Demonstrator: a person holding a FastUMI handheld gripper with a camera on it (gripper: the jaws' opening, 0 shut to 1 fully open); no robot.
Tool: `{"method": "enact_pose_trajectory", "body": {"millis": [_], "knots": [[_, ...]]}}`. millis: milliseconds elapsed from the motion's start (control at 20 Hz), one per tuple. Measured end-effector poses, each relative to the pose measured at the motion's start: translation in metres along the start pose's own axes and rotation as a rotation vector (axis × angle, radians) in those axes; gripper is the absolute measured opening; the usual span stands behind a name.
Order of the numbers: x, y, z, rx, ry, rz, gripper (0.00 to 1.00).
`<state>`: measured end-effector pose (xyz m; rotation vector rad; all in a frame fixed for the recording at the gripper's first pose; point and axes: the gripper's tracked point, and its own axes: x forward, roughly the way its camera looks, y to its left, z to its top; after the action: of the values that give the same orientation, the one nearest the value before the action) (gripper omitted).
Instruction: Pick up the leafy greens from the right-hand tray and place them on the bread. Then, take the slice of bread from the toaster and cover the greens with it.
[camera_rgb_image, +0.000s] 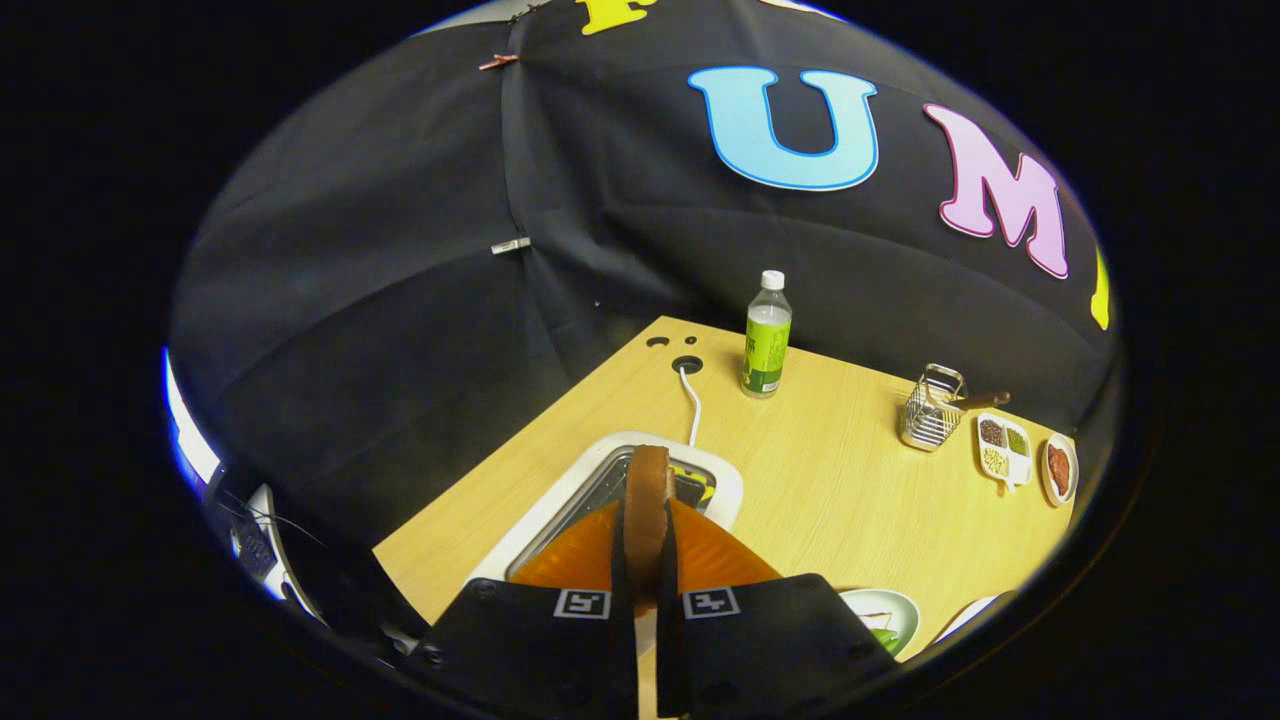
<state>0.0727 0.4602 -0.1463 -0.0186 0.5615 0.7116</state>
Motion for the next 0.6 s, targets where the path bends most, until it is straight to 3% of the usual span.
{"method": "enact_pose_trajectory", "body": {"millis": [250,600], "knots": [[-0.04,-0.007,0.034,0.021,-0.07,0.029,0.11],[-0.077,-0.08,0.033,0.136,-0.086,-0.047,0.11]]}}
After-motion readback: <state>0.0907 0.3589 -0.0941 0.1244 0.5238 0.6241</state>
